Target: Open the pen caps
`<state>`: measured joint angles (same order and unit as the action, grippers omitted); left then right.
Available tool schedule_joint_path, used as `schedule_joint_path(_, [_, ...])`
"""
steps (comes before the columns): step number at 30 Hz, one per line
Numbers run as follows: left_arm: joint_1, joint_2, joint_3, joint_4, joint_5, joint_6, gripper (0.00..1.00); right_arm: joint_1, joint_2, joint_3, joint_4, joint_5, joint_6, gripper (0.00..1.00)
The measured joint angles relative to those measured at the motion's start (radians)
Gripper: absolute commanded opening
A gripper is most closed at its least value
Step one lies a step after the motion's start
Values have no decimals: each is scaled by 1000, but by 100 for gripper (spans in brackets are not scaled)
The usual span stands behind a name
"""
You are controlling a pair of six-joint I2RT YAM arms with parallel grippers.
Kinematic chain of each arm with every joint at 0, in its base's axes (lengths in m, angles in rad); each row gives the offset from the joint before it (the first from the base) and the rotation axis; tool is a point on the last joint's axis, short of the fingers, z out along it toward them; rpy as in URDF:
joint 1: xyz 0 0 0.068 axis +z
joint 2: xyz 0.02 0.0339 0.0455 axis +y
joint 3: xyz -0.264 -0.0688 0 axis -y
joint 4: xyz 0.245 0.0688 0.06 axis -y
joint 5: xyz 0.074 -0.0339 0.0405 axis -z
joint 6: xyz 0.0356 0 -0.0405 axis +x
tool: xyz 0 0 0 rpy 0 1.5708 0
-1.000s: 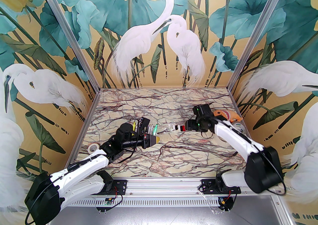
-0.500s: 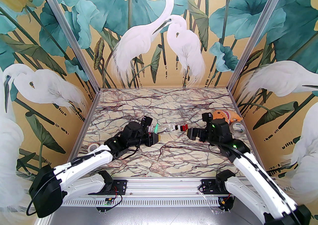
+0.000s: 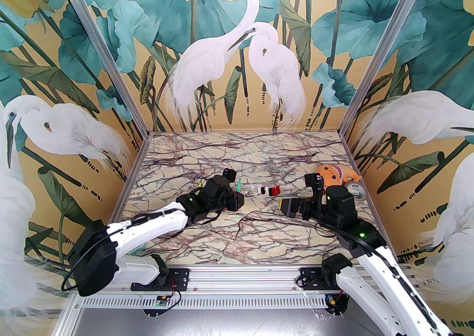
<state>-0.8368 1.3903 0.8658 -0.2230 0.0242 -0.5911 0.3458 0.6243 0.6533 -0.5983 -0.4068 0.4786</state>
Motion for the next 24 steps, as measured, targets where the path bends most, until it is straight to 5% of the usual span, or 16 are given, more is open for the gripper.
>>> schedule_joint_path(24, [-47, 390, 218, -222, -351, 9, 18, 0, 29, -4, -5, -2, 8, 99])
